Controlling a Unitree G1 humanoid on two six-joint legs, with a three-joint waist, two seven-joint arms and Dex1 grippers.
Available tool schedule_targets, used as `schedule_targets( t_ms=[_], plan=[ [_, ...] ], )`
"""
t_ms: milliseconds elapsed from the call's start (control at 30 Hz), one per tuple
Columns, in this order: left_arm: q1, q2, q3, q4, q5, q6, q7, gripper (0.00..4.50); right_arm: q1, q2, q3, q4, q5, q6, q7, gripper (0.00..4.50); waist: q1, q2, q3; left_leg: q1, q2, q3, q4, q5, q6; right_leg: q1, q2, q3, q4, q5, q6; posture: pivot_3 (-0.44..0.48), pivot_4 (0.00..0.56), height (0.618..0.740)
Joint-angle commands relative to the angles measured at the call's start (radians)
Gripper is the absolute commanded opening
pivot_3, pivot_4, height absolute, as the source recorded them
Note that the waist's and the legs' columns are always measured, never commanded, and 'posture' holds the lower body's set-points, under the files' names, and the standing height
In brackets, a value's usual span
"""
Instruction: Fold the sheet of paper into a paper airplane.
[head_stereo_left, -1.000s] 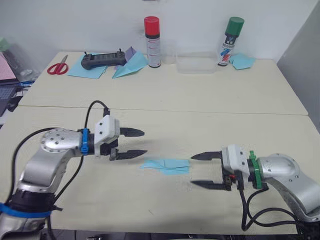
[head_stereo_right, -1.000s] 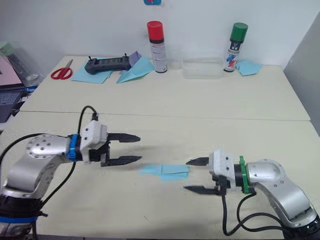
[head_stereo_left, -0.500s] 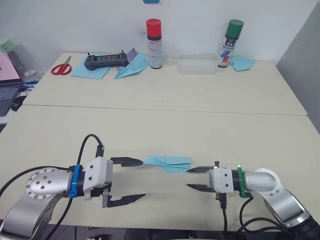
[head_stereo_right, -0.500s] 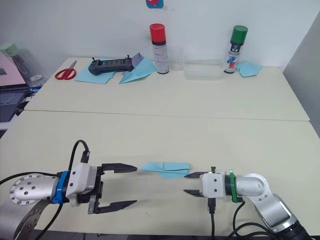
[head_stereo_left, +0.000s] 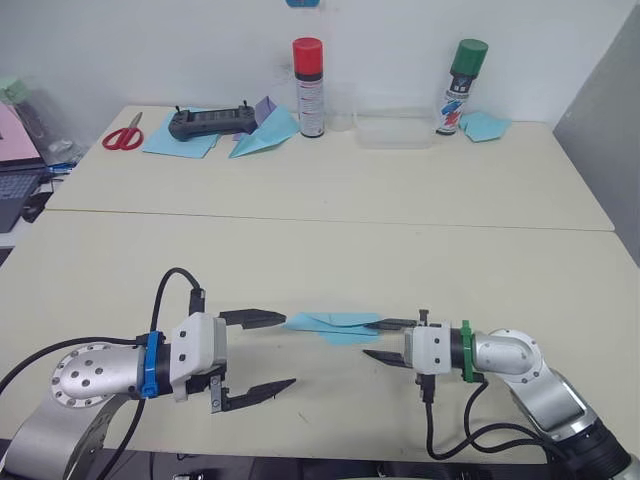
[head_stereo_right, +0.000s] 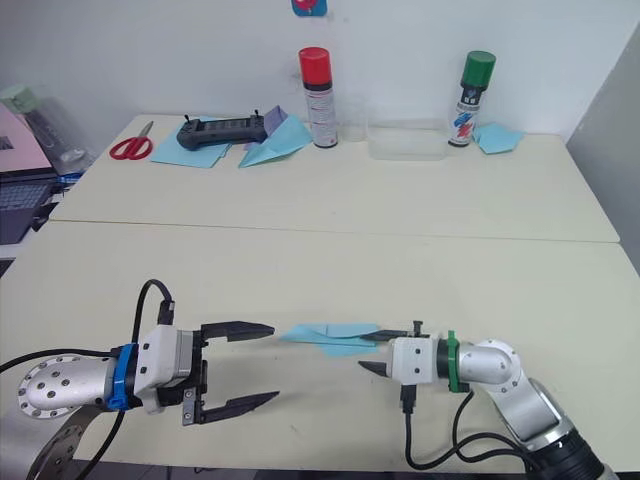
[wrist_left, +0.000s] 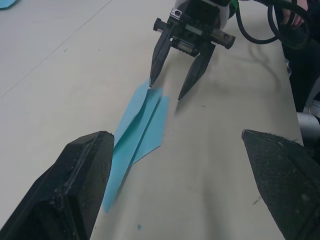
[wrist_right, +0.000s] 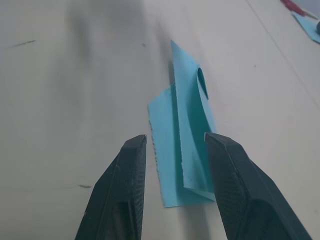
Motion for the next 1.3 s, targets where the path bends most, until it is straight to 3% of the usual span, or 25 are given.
schedule_targets(
  t_ms=[33, 200, 433, 533, 667, 933, 1033, 1167, 1300],
  plan=[
    [0.004, -0.003, 0.011, -0.024, -0.005, -0.012, 0.007, 4.50, -0.017, -0.017, -0.001, -0.001, 0.006, -0.144, 0.017, 1.91, 0.000, 0.000, 0.000, 0.001, 0.000, 0.000, 0.000, 0.000, 0.000, 0.001, 0.000, 0.000, 0.000, 0.000, 0.000, 0.000, 0.150, 0.740],
    [0.005, -0.002, 0.011, -0.023, -0.004, -0.014, 0.009, 4.50, -0.026, 0.002, -0.011, 0.013, 0.004, -0.151, -0.012, 1.91, 0.000, 0.000, 0.000, 0.005, 0.000, 0.000, -0.001, 0.000, 0.000, 0.006, 0.000, 0.000, 0.000, -0.001, -0.001, 0.000, 0.150, 0.740],
    [-0.010, -0.004, -0.011, -0.014, 0.004, -0.013, 0.011, 4.50, -0.057, 0.013, 0.043, 0.078, -0.043, -0.001, 0.025, 1.91, 0.000, 0.000, 0.000, 0.008, 0.000, 0.000, 0.000, 0.000, 0.000, 0.009, 0.000, 0.000, 0.000, 0.000, -0.001, 0.000, 0.150, 0.740],
    [-0.020, -0.003, -0.014, -0.006, 0.007, -0.017, 0.009, 4.50, -0.071, 0.046, 0.039, 0.071, -0.006, 0.079, 0.020, 1.32, 0.000, 0.000, 0.000, 0.008, 0.000, 0.000, 0.000, 0.000, 0.000, 0.009, 0.000, 0.000, 0.000, 0.000, -0.001, 0.000, 0.150, 0.740],
    [-0.021, -0.006, -0.021, -0.018, 0.005, -0.010, 0.017, 4.50, -0.074, 0.058, 0.028, 0.048, 0.011, 0.127, 0.021, 0.02, 0.000, 0.000, 0.000, 0.008, 0.000, 0.000, 0.000, 0.000, 0.000, 0.009, 0.000, 0.000, 0.000, 0.000, -0.001, 0.000, 0.150, 0.740],
    [-0.051, -0.011, -0.027, -0.017, -0.006, 0.009, 0.038, 4.50, -0.092, 0.046, -0.016, 0.035, 0.049, 0.133, 0.022, 0.02, -0.001, 0.000, 0.000, 0.008, 0.000, 0.000, 0.000, 0.000, 0.000, 0.009, 0.000, 0.000, 0.000, 0.000, -0.001, 0.000, 0.150, 0.740],
    [-0.069, 0.020, -0.004, -0.030, -0.073, 0.072, 0.015, 4.50, -0.093, 0.042, -0.070, -0.073, 0.216, 0.387, 0.050, 0.02, -0.001, 0.000, 0.000, 0.008, 0.000, 0.000, 0.000, 0.000, 0.000, 0.009, 0.000, 0.000, 0.000, 0.000, -0.001, 0.000, 0.150, 0.740],
    [-0.112, 0.068, 0.040, -0.041, -0.170, 0.158, -0.002, 4.50, -0.119, 0.055, -0.190, -0.210, 0.573, 1.015, -0.042, 0.02, 0.000, 0.000, 0.000, 0.008, 0.001, -0.002, 0.000, 0.000, 0.000, 0.009, 0.000, -0.002, 0.001, 0.001, -0.003, 0.000, 0.150, 0.740],
    [-0.138, 0.077, 0.040, -0.025, -0.176, 0.171, -0.009, 4.50, -0.178, 0.085, -0.250, -0.174, 0.671, 1.324, -0.164, 0.02, -0.001, 0.001, 0.000, 0.008, 0.000, -0.002, 0.000, 0.000, 0.000, 0.009, 0.001, -0.001, 0.001, 0.002, -0.005, 0.000, 0.150, 0.740]
  ],
)
